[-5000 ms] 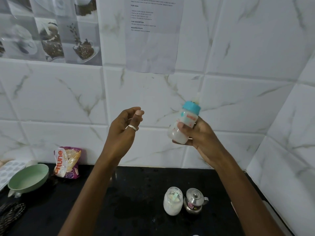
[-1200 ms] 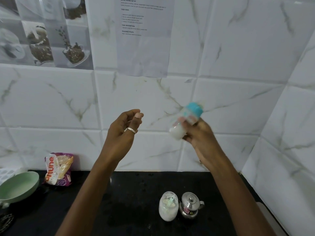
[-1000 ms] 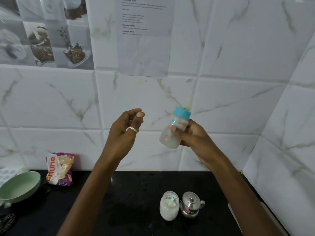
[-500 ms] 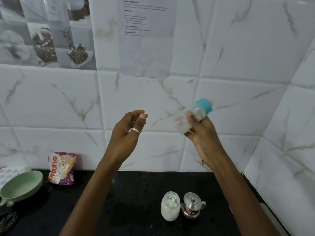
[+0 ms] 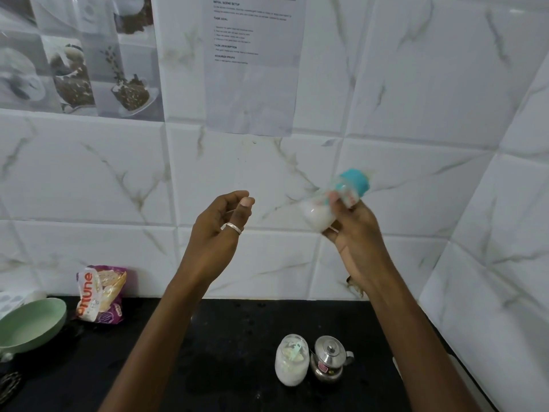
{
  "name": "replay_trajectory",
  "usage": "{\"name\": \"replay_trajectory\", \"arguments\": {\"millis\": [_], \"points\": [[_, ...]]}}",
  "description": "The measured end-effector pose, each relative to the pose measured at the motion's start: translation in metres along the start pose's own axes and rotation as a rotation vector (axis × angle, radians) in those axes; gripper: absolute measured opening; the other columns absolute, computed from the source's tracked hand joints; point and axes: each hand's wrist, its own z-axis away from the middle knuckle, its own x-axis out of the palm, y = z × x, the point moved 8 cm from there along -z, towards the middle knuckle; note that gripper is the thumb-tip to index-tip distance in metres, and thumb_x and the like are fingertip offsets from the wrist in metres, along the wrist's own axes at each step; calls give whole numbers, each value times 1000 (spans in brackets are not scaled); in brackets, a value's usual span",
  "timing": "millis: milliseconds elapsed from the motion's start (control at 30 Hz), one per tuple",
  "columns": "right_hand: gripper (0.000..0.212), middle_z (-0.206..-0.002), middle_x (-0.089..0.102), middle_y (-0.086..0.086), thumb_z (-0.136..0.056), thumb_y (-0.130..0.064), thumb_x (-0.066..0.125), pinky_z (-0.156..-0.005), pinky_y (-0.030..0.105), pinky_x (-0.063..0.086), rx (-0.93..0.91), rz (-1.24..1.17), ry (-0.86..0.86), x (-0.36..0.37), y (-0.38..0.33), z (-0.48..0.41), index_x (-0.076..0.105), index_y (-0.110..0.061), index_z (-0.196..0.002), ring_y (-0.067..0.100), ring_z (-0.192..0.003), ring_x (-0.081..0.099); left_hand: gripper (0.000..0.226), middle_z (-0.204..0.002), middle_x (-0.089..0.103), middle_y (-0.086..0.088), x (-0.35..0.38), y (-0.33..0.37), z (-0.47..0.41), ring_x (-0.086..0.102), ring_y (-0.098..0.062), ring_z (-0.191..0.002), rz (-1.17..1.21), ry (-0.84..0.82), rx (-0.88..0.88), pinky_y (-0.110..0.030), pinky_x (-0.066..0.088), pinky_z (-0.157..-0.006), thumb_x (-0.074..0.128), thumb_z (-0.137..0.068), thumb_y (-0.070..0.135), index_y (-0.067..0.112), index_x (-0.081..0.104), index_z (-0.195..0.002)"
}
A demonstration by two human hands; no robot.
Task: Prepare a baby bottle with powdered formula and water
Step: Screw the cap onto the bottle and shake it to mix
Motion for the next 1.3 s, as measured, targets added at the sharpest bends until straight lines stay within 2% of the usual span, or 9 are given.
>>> {"name": "replay_trajectory", "arguments": {"millis": [167, 333, 500, 633, 800, 933, 1067, 1200, 1300], "points": [[51, -110, 77, -4, -77, -34, 75, -86, 30, 60, 86, 349, -197, 11, 16, 11, 61, -19, -123, 17, -109, 72, 45, -122, 72, 15, -3, 0, -1, 69, -4, -114, -5, 6, 7, -36, 57, -102, 52, -88, 62, 37, 65, -123], [62, -125, 69, 6, -80, -31, 72, -90, 40, 61, 17, 26, -17, -6, -1, 1, 53, -13, -137, 22, -116, 70, 41, -122, 72, 16, -1, -2, 2, 69, -1, -112, 3, -7, 0, -35, 56, -103, 53, -87, 64, 41, 65, -120], [56, -120, 74, 2, -79, -32, 75, -85, 38, 62, 90, 311, -210, 12, 12, 13, 58, -17, -130, 22, -115, 71, 42, -123, 72, 16, -3, -1, 2, 69, -3, -114, 10, 6, -2, -34, 57, -101, 53, -89, 62, 39, 65, -121], [70, -114, 74, 3, -71, -37, 78, -87, 50, 62, 29, -70, -23, -1, -1, 4, 54, -13, -132, 26, -113, 72, 42, -122, 72, 16, -5, -3, 4, 69, -2, -113, 11, 1, -7, -35, 56, -102, 53, -87, 64, 40, 65, -120], [60, -118, 74, 2, -77, -33, 80, -86, 37, 61, 86, 260, -190, 14, 13, 11, 57, -18, -130, 24, -115, 70, 43, -122, 72, 15, -10, -1, 3, 69, -4, -113, 18, 21, -4, -35, 57, -101, 53, -88, 63, 39, 66, -120], [60, -122, 68, 11, -80, -32, 76, -89, 50, 61, 27, -148, 22, 0, -1, 1, 52, -11, -132, 32, -116, 70, 44, -121, 72, 16, -9, -1, 4, 69, 0, -112, 17, 8, -2, -32, 56, -101, 53, -86, 65, 40, 65, -119], [58, -112, 74, 1, -76, -37, 81, -87, 40, 61, 120, 273, -214, 22, 15, 13, 58, -17, -125, 26, -114, 71, 43, -123, 72, 16, -10, -1, 2, 69, -3, -114, 6, 17, 1, -35, 57, -101, 53, -89, 64, 39, 65, -122], [60, -126, 67, 14, -82, -29, 72, -88, 48, 61, 76, -105, -43, 10, 4, 5, 51, -8, -135, 32, -116, 69, 44, -122, 72, 16, -7, -2, 3, 69, -2, -114, 5, 1, -1, -37, 56, -104, 53, -87, 64, 39, 65, -122], [58, -126, 68, 14, -81, -32, 72, -86, 42, 62, 91, 91, -94, 15, 8, 6, 53, -14, -132, 28, -116, 70, 47, -123, 72, 16, -8, -1, 3, 69, -1, -113, -3, 6, -2, -38, 56, -105, 53, -86, 66, 39, 65, -123]]}}
